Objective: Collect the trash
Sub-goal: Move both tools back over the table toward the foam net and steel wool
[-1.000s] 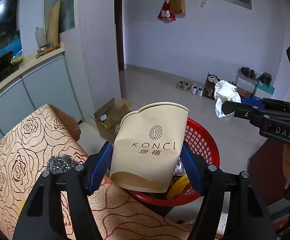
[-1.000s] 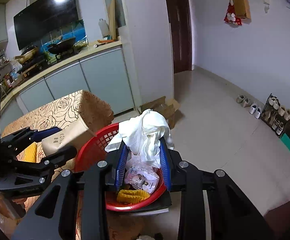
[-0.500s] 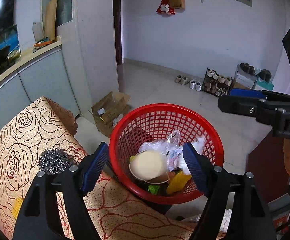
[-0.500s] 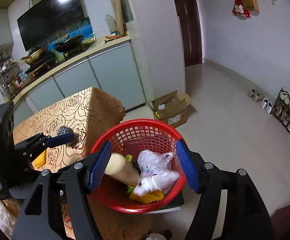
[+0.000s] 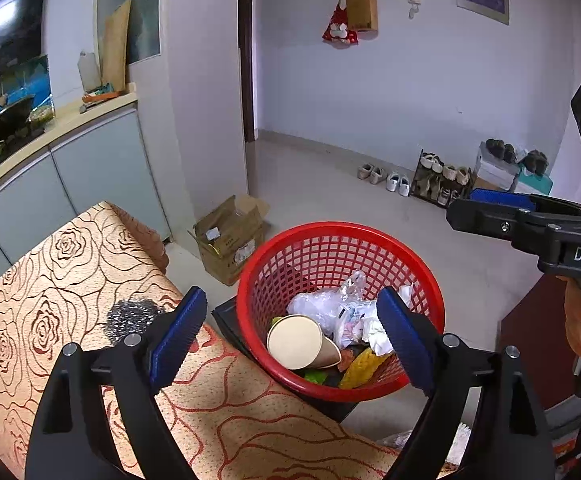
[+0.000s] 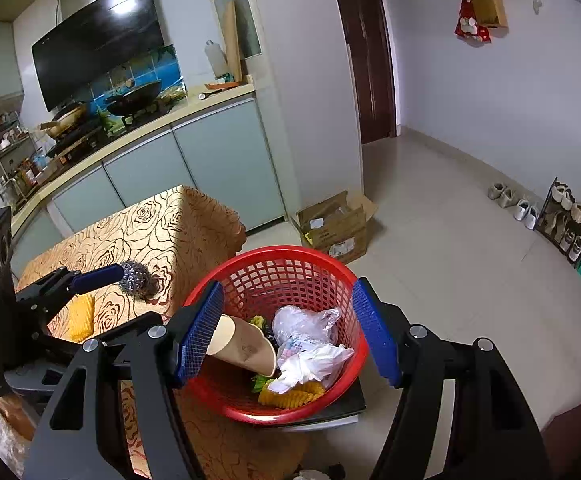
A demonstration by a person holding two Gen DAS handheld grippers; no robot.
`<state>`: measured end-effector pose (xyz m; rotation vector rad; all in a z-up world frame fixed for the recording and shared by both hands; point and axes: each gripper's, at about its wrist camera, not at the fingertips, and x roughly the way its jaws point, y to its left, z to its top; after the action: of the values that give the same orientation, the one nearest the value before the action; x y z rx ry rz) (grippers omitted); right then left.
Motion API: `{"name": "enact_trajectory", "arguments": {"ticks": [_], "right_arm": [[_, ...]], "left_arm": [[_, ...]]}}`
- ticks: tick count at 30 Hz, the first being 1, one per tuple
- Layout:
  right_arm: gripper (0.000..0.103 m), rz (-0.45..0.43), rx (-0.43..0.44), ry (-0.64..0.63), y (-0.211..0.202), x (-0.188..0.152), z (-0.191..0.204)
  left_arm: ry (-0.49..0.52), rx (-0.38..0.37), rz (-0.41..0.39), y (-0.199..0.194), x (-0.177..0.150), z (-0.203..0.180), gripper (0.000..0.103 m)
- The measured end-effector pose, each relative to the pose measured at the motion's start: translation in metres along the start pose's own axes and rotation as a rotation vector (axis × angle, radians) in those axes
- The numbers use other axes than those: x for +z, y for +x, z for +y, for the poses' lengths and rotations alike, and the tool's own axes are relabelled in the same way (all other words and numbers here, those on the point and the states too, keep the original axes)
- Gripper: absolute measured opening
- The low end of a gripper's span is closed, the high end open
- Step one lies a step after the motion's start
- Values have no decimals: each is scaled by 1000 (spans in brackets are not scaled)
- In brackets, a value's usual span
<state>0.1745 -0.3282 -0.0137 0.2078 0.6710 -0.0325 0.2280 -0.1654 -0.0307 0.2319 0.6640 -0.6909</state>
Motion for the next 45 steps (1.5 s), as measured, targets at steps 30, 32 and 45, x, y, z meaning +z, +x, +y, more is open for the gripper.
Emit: {"name": "enact_trajectory", "arguments": {"ticks": [30,32,45], "right_arm": [[65,-42,70,-115,7,-16,101],[65,-37,81,-130,10,-16,110],[66,19,122,-197,43,-23,150]], "left_arm": [[-276,439,-115,-114,-51,91,87],[-296,460,-107,-119,-58,99,87],[-396,513,-53,-136,-104,143,87]]}}
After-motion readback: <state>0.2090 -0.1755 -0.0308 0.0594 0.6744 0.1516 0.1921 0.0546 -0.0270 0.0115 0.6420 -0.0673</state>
